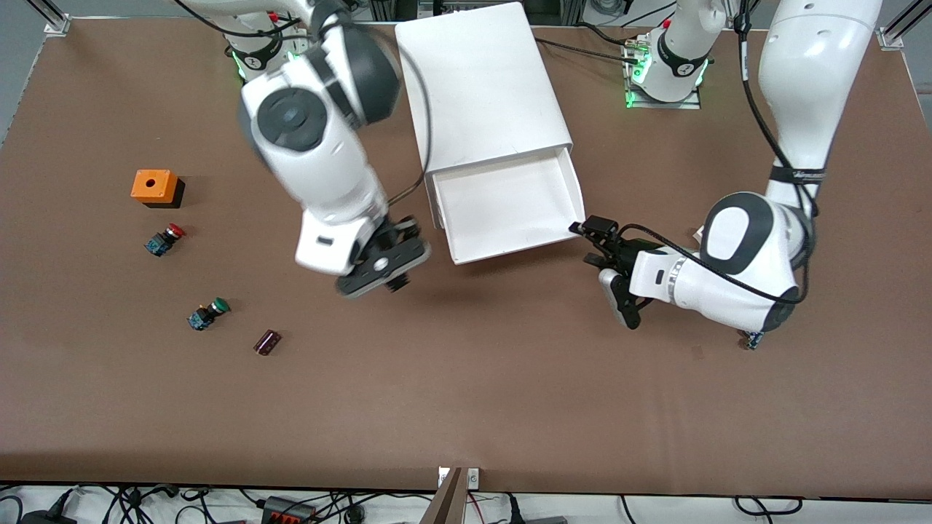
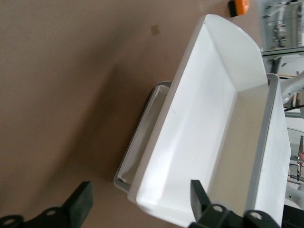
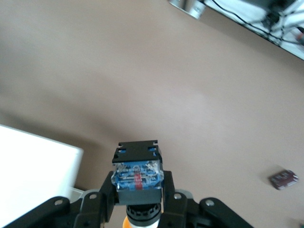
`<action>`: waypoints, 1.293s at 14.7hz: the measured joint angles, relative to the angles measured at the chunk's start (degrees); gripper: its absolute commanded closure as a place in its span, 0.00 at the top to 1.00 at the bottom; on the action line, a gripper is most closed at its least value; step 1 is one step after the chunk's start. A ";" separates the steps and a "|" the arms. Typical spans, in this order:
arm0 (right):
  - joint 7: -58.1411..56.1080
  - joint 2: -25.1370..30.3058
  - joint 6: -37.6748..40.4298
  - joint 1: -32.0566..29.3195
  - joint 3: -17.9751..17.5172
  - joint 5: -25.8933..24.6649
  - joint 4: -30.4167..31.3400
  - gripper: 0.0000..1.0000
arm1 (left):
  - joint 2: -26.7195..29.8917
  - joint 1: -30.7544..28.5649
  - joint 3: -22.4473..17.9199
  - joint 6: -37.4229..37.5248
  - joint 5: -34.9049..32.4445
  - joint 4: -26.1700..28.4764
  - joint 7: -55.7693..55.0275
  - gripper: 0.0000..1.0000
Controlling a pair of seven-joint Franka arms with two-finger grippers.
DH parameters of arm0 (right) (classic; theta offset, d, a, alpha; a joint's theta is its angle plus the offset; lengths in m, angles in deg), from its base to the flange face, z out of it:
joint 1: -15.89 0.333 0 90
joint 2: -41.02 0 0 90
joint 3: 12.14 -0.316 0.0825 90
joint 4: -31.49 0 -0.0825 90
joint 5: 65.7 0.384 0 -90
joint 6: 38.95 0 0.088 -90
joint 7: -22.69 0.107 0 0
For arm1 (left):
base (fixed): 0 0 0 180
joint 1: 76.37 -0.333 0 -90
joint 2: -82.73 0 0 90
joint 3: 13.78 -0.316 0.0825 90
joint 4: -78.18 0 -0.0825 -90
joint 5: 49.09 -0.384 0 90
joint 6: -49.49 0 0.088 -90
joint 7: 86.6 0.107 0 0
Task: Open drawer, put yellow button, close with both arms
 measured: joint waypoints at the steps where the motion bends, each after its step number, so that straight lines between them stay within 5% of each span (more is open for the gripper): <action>1: 1.45 0.00 -0.22 1.62 0.00 -0.01 -0.32 0.00 | 0.37 0.04 0.03 1.70 -2.37 -1.53 -4.03 1.00; 10: 15.54 -3.15 -5.08 12.44 0.15 -0.02 -0.35 0.00 | 6.93 1.89 0.90 7.13 -33.09 -4.11 -30.57 1.00; 19: 29.13 -7.09 -3.63 13.65 -0.10 1.53 -0.35 0.00 | 2.90 1.86 0.14 1.85 -34.59 -9.00 -37.63 1.00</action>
